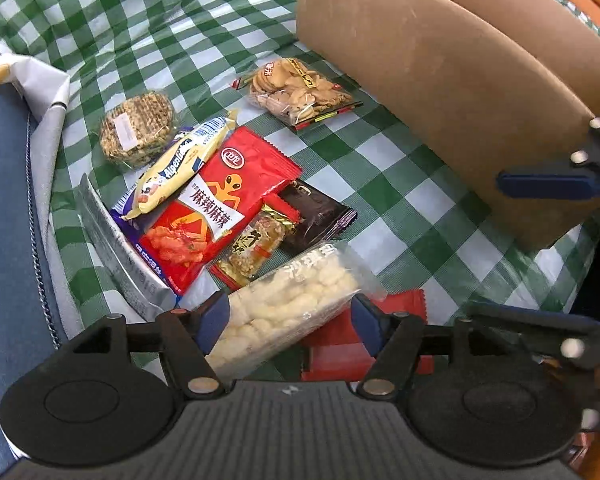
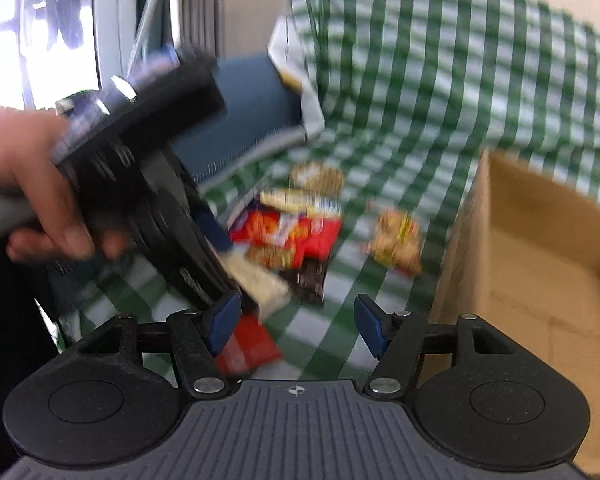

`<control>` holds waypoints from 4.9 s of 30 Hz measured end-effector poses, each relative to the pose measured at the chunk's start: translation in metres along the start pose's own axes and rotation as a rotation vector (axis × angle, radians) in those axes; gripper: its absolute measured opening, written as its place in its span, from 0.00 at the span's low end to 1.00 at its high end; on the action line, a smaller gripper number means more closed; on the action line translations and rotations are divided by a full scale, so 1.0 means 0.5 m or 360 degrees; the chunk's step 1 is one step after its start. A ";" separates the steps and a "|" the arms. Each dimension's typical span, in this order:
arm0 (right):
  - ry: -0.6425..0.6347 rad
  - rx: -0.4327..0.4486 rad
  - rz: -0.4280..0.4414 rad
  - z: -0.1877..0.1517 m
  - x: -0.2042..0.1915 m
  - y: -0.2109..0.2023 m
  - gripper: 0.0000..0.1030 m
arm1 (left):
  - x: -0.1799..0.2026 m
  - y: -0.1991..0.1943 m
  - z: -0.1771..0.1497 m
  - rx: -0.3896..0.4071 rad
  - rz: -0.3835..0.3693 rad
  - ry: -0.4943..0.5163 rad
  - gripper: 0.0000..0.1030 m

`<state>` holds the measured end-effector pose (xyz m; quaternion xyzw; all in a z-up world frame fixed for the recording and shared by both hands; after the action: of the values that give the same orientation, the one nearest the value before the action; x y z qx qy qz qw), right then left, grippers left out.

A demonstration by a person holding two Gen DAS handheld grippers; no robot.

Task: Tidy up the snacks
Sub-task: 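Grasp the white rice-cracker bar with the left tool while the right tool grasps the red bar, then carry both bars over the box and open both tools to drop them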

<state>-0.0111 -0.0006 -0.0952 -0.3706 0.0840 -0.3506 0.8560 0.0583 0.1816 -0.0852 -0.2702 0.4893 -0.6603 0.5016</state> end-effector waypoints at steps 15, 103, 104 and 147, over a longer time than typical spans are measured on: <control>0.0051 0.0006 0.0085 -0.015 0.006 0.034 0.68 | -0.030 0.007 -0.008 -0.0025 0.0051 -0.0149 0.69; 0.0097 0.0244 -0.0014 -0.004 0.007 -0.074 0.42 | 0.007 -0.173 0.046 0.0719 0.0050 -0.0559 0.39; 0.0105 0.0275 -0.0024 0.008 0.018 -0.088 0.42 | 0.006 -0.184 0.047 0.0761 0.0074 -0.0587 0.39; 0.0713 0.0440 -0.0711 0.011 0.429 -0.229 0.43 | 0.343 -0.185 0.222 0.1152 -0.0235 -0.0324 0.39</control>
<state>0.0882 -0.1945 0.0130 -0.1742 0.1384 -0.6102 0.7604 0.0553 -0.0174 0.0182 -0.1743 0.1513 -0.7945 0.5617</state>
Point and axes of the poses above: each gripper's, at about its wrist camera, not at the fingertips, and y roughly the way its jaws point, x to its right, z to its top, the point moved 1 cm from there along y, roughly the way its jaws point, and after that the axes turned 4 degrees about y, right-handed, at the moved point
